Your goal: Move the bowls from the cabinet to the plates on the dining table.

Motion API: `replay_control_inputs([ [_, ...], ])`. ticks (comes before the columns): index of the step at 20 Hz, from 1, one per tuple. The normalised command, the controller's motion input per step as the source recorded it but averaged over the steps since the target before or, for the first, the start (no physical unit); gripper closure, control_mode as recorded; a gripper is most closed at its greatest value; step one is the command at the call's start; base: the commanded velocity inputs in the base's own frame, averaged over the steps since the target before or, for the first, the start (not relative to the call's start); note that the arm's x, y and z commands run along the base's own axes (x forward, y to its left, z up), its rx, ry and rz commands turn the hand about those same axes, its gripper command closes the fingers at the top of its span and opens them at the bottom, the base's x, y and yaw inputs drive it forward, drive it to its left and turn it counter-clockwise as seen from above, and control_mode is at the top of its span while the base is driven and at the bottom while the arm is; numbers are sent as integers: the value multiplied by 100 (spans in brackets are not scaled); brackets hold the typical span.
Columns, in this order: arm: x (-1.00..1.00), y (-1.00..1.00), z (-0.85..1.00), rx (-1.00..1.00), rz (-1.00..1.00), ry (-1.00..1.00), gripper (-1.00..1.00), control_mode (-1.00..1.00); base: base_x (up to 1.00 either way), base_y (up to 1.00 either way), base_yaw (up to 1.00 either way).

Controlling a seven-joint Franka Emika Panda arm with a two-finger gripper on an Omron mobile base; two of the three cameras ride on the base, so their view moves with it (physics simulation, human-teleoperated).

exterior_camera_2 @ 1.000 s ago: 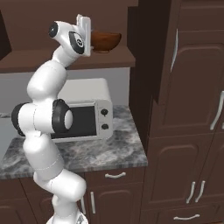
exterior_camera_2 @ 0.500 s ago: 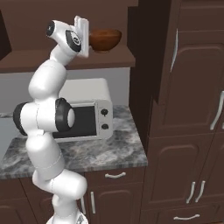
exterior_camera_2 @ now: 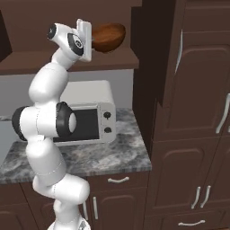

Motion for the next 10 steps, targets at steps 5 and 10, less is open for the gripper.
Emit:
replay_control_inputs([
  [5,-34,0,23,1,0,0,100,-100,0,0,0],
  [10,-79,-1,3,4,0,-3,100,-100,0,0,0],
])
